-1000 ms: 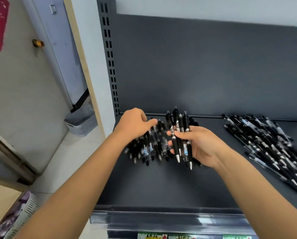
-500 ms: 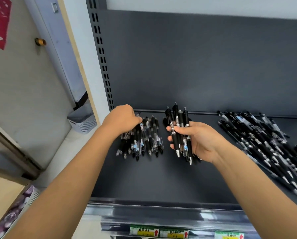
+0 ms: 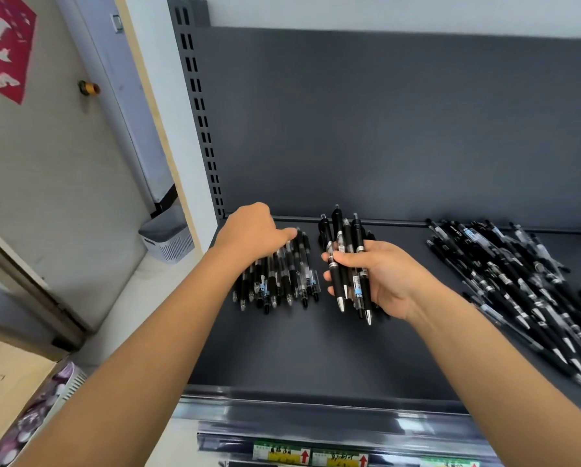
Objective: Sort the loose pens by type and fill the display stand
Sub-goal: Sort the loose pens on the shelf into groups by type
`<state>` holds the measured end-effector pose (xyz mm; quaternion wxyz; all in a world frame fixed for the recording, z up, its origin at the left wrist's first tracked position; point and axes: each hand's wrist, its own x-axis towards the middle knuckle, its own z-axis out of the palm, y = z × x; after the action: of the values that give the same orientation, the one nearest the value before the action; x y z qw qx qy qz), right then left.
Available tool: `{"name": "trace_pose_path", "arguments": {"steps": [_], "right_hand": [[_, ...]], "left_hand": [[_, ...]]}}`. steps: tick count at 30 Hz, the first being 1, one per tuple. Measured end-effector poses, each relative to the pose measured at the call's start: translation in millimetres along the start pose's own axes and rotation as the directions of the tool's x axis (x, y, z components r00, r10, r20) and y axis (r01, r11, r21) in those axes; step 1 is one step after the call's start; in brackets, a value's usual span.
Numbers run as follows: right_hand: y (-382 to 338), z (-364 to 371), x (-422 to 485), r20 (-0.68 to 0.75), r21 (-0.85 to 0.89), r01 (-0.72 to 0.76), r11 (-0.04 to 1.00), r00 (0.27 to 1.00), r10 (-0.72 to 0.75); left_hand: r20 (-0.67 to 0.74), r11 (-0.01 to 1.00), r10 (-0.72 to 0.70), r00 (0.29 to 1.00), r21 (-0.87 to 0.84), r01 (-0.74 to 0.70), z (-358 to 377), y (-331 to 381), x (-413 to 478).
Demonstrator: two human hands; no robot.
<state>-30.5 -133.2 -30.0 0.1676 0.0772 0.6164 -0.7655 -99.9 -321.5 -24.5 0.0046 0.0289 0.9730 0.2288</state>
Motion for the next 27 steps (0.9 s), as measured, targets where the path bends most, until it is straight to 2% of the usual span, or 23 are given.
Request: {"name": "trace_pose_path", "arguments": {"steps": [2,4,7,11,15,19,23,27], "right_hand": [[0.1,-1.1,0.0,0.008,-0.006,-0.002,1.0,1.0,0.002],[-0.8,-2.8,-1.4,0.025,-0.02,0.014,1.0,1.0,-0.013],[-5.2,-12.5,-6.4,0.012,-0.012,0.059,0.998,0.998,-0.059],[-17.1,-38.6,-13.6,-0.05,-0.021,0.082,0.996,0.995,-0.083],[-25.0,-66.1,-15.3,-0.213,-0.067,0.092,0.994,0.971,-0.104],[-22.1,-81.4,-11.0,-0.249,-0.124,0.015,0.992,0.967,-0.045],[-13.3,-86.0,-1.8,-0.218,-0.103,-0.074,0.992,0.975,0.05],[-4.0,-93.4,4.6,-0.227,-0.116,-0.109,0.987,0.971,0.081]], "left_hand": [[0.072,0.975,0.09,0.993,-0.212,-0.073,-3.6,15.1,-7.1],[0.223,0.892,0.157,0.962,-0.451,-0.041,-2.0,35.6,-16.2],[0.266,0.827,0.219,0.939,-0.562,-0.034,11.7,57.6,-16.2],[0.267,0.754,0.158,0.951,-0.654,0.059,22.9,75.6,-3.9],[0.299,0.835,0.09,0.95,-0.543,0.092,32.0,87.9,8.3],[0.336,0.911,0.034,0.941,-0.399,0.109,49.3,95.6,14.8],[0.264,0.964,0.04,0.964,-0.265,0.033,58.1,101.3,13.8],[0.115,0.992,0.105,0.988,-0.075,-0.096,64.7,100.9,6.3]]}}
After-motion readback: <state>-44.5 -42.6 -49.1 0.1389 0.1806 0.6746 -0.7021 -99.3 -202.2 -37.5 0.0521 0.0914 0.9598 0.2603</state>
